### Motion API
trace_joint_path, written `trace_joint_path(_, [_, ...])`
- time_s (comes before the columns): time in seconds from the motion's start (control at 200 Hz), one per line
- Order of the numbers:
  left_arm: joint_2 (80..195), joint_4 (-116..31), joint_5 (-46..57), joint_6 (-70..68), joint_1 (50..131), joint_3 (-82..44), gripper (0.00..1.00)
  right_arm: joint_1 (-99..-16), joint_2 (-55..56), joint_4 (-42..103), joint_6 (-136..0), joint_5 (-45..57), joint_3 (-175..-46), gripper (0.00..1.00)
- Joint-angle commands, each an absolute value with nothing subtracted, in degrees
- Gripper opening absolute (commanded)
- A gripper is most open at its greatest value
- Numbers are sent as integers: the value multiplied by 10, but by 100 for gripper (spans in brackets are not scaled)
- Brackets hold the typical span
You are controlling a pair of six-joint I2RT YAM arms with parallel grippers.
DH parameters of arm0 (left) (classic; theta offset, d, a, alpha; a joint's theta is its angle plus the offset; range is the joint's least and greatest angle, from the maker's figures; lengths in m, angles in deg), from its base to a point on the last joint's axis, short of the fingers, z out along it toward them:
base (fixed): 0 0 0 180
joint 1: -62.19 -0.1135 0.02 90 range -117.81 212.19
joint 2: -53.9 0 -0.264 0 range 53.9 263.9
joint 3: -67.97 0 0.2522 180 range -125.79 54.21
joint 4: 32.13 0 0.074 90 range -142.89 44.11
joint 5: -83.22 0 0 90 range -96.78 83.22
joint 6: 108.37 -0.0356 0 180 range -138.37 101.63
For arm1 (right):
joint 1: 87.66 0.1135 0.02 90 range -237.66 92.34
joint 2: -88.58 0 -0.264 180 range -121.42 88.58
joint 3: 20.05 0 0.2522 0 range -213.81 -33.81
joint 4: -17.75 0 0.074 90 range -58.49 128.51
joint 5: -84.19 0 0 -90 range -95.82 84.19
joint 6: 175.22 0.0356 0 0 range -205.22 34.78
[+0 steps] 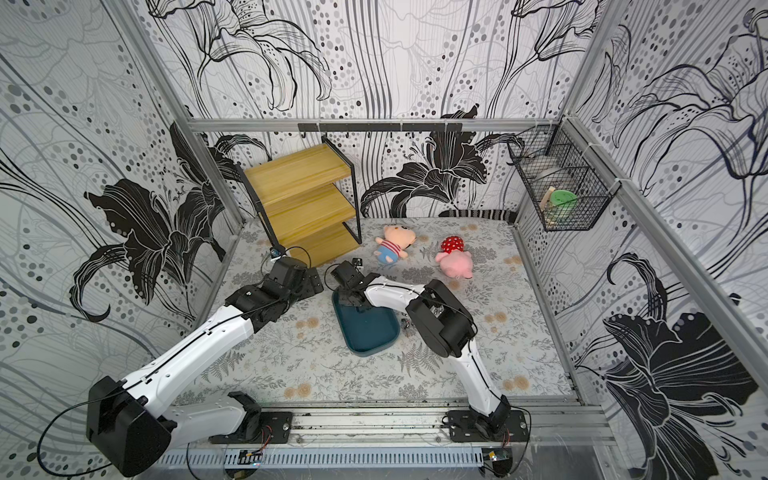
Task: Take out the wing nut from the storage box
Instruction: Pick up the wing nut from the storage box.
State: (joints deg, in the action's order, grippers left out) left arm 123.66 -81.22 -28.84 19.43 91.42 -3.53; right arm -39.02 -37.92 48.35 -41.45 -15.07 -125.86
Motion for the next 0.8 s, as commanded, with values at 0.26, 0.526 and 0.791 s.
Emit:
trace_joint_path(0.26, [1235, -807, -296, 195, 917, -46, 95, -386, -392, 484, -417, -150, -1267, 11])
trace_joint_path(0.526, [1234, -806, -296, 196, 917, -42, 95, -386, -381, 482, -422, -146, -1255, 6])
trace_joint_path(0.791, [1231, -804, -296, 199, 916, -39, 95, -386, -345, 476, -429, -143, -1232, 4])
